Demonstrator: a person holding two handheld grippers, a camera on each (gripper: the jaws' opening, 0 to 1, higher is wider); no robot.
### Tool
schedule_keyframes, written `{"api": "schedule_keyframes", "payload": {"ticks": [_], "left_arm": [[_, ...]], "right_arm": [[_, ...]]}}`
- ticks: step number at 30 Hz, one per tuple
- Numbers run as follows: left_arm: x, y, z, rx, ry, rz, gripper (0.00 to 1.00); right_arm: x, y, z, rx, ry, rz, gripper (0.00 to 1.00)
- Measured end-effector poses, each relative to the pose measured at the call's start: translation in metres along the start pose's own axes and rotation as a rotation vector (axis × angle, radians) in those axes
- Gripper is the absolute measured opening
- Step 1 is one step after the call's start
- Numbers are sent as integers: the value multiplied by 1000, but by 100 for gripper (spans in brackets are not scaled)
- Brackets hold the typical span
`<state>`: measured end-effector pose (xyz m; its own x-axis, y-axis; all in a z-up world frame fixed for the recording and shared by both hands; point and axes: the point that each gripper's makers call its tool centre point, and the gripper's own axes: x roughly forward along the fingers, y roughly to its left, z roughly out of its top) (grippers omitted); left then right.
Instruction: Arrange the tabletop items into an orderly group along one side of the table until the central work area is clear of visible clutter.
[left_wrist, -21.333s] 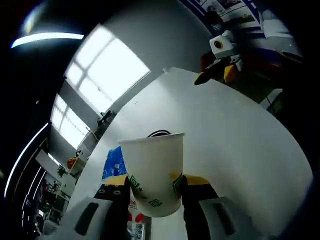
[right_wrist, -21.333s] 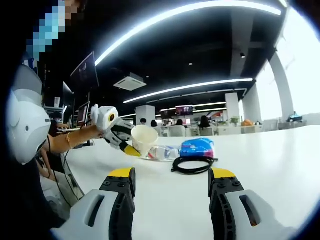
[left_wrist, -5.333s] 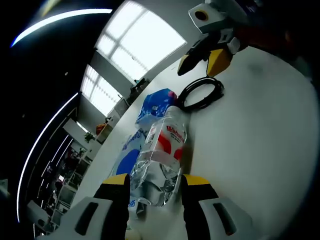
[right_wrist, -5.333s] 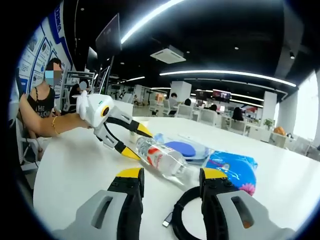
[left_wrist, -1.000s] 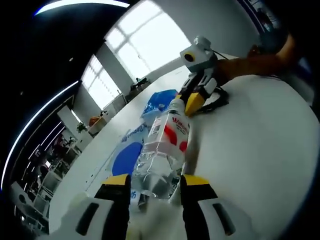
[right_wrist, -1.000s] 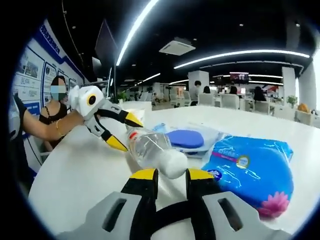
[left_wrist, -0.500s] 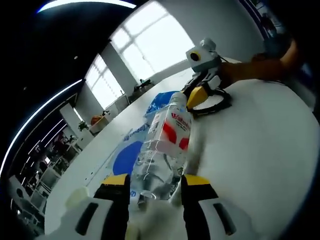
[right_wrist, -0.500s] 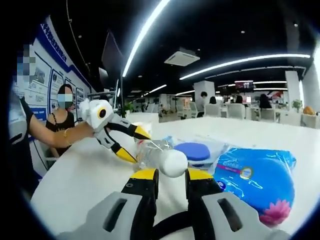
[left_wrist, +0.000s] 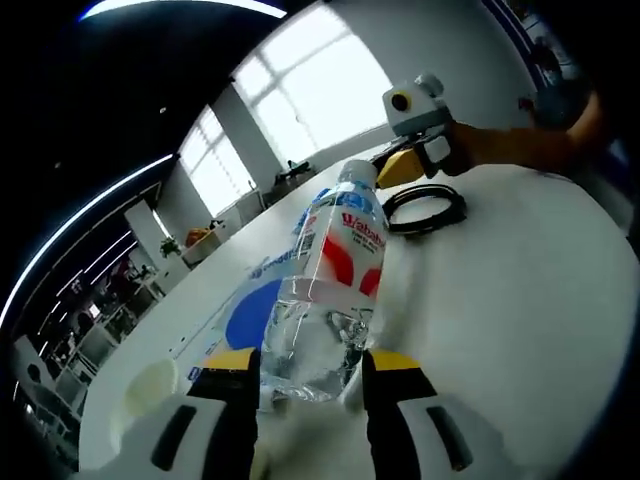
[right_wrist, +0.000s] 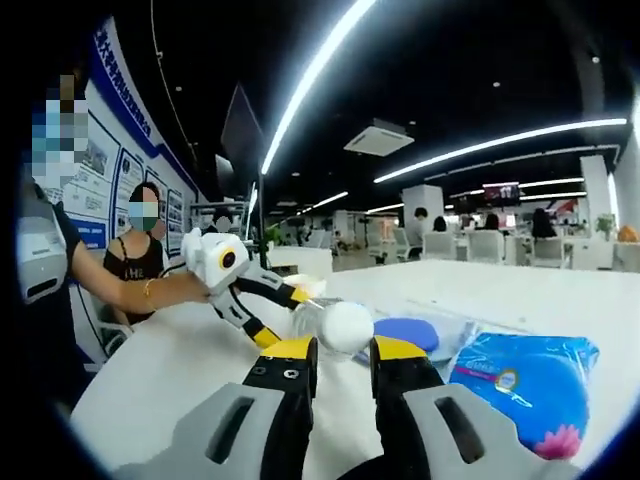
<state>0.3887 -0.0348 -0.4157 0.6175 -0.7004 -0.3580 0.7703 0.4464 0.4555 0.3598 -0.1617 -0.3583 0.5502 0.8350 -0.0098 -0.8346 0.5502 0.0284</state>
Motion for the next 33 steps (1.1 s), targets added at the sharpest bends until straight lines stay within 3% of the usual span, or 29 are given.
{"api": "schedule_keyframes", "payload": {"ticks": [12,24,33], "left_arm": [[-2,-8,3,-81,-33,-11,39],[-4,-10,3,-69,-25,-8,39],[-6,-9,0,-128,-51,-1,40]], "right_arm": [[6,14,25,-28,-33,15,22],[19,31,40,-83,-10,25,22],[31,36,50,-61,-67,32,22]]}}
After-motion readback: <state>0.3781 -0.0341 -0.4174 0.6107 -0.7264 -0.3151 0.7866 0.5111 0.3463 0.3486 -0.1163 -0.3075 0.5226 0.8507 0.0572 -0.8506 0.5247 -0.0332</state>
